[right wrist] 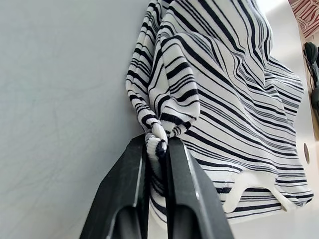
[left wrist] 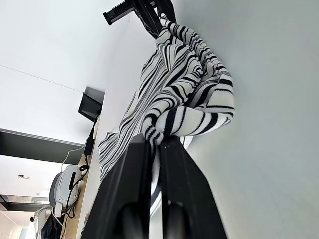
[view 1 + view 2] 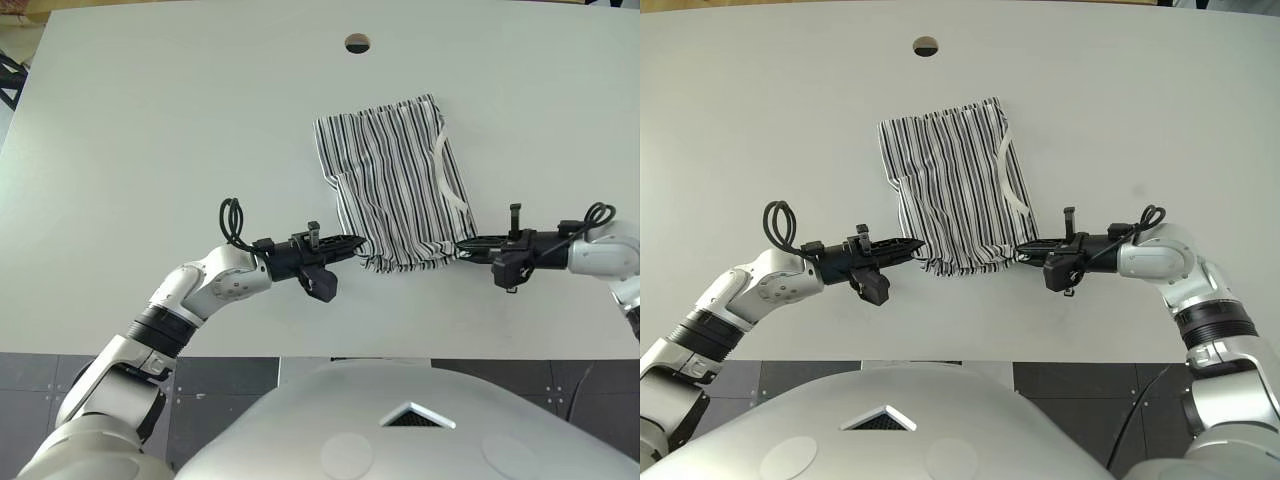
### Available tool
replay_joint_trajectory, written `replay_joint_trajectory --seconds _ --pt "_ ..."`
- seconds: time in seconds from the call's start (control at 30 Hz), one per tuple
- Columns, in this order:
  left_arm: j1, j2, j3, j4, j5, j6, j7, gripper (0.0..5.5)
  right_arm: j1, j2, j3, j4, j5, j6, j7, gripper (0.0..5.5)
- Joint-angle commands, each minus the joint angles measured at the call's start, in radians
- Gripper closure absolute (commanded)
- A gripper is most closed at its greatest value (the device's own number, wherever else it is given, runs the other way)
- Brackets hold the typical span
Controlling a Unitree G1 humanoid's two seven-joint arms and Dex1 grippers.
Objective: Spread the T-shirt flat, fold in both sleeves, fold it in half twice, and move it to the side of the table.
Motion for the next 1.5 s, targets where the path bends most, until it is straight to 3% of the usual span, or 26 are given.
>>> replay_joint_trajectory --seconds 0.03,0.17,0.3,0.47,0.73,1.07,1.27,1.5 --pt "0.048 0.014 -0.045 0.051 0.008 0.009 -0.084 5.40 0.066 -0.017 0.042 -0.073 0.133 0.134 0.127 5.27" --pt "0.104 0.114 -0.064 -0.107 -0.351 0.128 -0.333 5.40 0.142 -0.099 0.010 -0.334 0.523 0.477 0.319 5.28" --pt "0.180 0.241 -0.015 -0.302 -0.675 0.294 -0.529 5.40 0.207 -0.171 -0.057 -0.505 0.726 0.736 0.449 5.28" --pt "0.258 0.280 0.047 -0.383 -0.799 0.373 -0.610 5.40 0.271 -0.193 -0.141 -0.613 0.814 0.889 0.521 5.29" --pt "0.353 0.290 0.181 -0.539 -1.059 0.548 -0.686 5.40 0.334 -0.147 -0.244 -0.691 0.814 0.958 0.541 5.29" --pt "0.187 0.084 0.351 -0.273 -0.990 0.591 -0.616 5.40 0.074 0.126 -0.303 -0.508 0.610 0.846 0.337 5.29" --pt "0.053 -0.038 0.388 -0.098 -0.879 0.554 -0.551 5.40 -0.034 0.237 -0.270 -0.357 0.434 0.718 0.249 5.29" --pt "-0.018 -0.095 0.390 0.096 -0.767 0.508 -0.546 5.40 -0.111 0.305 -0.242 -0.206 0.330 0.633 0.217 5.29"
